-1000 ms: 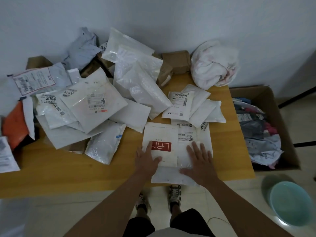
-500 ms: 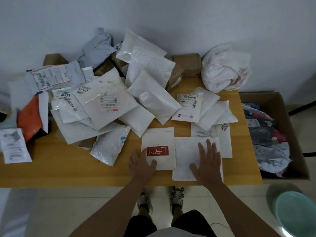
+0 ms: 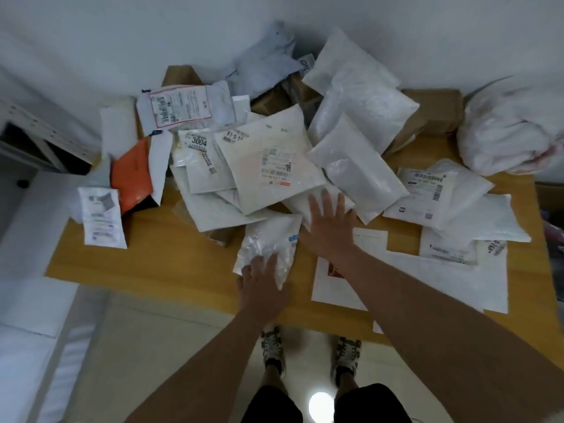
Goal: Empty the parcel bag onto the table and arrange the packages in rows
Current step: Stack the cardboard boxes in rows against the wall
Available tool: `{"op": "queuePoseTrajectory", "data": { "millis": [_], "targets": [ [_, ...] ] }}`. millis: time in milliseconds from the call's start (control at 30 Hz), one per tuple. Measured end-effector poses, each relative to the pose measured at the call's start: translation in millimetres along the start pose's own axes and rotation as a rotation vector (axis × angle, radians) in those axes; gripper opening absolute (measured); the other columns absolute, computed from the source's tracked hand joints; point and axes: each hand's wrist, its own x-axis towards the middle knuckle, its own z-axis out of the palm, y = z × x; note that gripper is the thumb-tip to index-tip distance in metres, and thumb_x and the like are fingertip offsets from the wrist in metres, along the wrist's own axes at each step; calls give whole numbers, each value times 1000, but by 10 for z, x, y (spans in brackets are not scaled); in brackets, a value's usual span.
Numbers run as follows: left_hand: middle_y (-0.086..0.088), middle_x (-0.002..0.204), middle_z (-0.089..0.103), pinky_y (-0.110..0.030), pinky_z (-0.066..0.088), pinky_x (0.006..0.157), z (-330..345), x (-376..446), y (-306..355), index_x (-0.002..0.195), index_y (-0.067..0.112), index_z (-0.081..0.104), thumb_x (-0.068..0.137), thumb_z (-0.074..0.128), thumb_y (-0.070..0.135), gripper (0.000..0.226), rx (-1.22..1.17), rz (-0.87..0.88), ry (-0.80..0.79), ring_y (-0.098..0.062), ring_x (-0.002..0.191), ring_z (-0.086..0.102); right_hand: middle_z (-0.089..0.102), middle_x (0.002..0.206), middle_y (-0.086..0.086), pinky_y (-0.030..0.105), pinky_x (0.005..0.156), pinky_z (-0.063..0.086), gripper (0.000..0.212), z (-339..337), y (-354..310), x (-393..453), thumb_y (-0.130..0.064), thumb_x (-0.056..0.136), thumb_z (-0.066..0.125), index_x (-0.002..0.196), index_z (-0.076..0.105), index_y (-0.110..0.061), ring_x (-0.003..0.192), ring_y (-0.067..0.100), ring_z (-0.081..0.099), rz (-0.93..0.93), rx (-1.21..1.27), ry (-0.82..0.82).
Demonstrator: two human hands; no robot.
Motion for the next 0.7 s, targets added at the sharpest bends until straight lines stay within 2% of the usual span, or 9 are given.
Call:
{"op": "queuePoseTrajectory", "data": {
  "millis": [133, 200, 267, 367, 433, 500, 567, 633, 700],
  "targets": [
    [2, 145, 39, -35, 28, 108, -50, -34, -280, 142, 33, 41, 90, 52, 42, 54, -219, 57, 23, -20, 131, 35, -14, 163, 2, 63, 116, 5, 87, 187, -93, 2, -64, 92, 42, 156, -5, -28, 149, 36, -9, 1, -100, -120],
    [1, 131, 50, -33, 36, 102, -140, 12, -468, 129, 25, 54, 89, 57, 33, 41, -378, 24, 99, -20, 121, 45, -10, 164, 4, 61, 117, 6, 82, 250, -155, -74, -61, 94, 42, 156, 1, -25, 150, 33, -8, 45, -117, -84],
    [-4, 119, 55, -35, 43, 94, -247, 62, -679, 119, 17, 58, 87, 61, 26, 33, -484, -29, 204, -23, 112, 50, 2, 164, 9, 61, 117, 9, 76, 287, -298, -172, -55, 94, 46, 155, 16, -20, 150, 34, -2, 88, -72, 22],
    [-11, 121, 49, -39, 45, 89, -432, 184, -980, 121, 9, 52, 84, 65, 27, 43, -529, -121, 316, -30, 110, 48, 34, 153, 17, 66, 108, 29, 72, 408, -696, -381, -58, 85, 46, 142, 42, -14, 143, 41, 28, 19, -32, 200],
    [-14, 135, 38, -46, 41, 100, -610, 265, -1109, 133, 9, 39, 85, 65, 40, 63, -556, -190, 326, -34, 123, 39, 44, 147, 17, 64, 100, 37, 82, 566, -963, -540, -69, 78, 44, 140, 43, -15, 135, 43, 40, -66, -33, 176],
    [-13, 147, 27, -46, 29, 111, -800, 330, -1239, 143, 10, 28, 82, 68, 47, 82, -598, -186, 357, -32, 135, 26, 45, 145, 18, 60, 100, 41, 88, 672, -1192, -639, -74, 78, 45, 144, 37, -16, 132, 43, 44, -89, -9, 183],
    [-14, 152, 23, -44, 23, 113, -931, 406, -1332, 149, 10, 24, 81, 71, 39, 87, -584, -86, 414, -31, 140, 21, 46, 144, 19, 55, 101, 45, 87, 629, -1372, -629, -70, 80, 47, 146, 31, -16, 128, 41, 48, -57, 104, 263],
    [-12, 156, 19, -45, 20, 115, -1005, 496, -1414, 152, 16, 19, 81, 68, 38, 89, -532, 26, 394, -30, 144, 17, 43, 146, 17, 50, 101, 43, 82, 496, -1574, -508, -63, 83, 52, 148, 27, -18, 128, 37, 47, -37, 204, 333],
    [-5, 161, 12, -45, 16, 117, -1014, 594, -1457, 153, 23, 15, 80, 58, 54, 91, -444, 105, 338, -27, 148, 9, 40, 150, 15, 47, 101, 41, 73, 314, -1744, -306, -53, 89, 56, 149, 32, -21, 129, 35, 44, -92, 215, 337]
  ]
}}
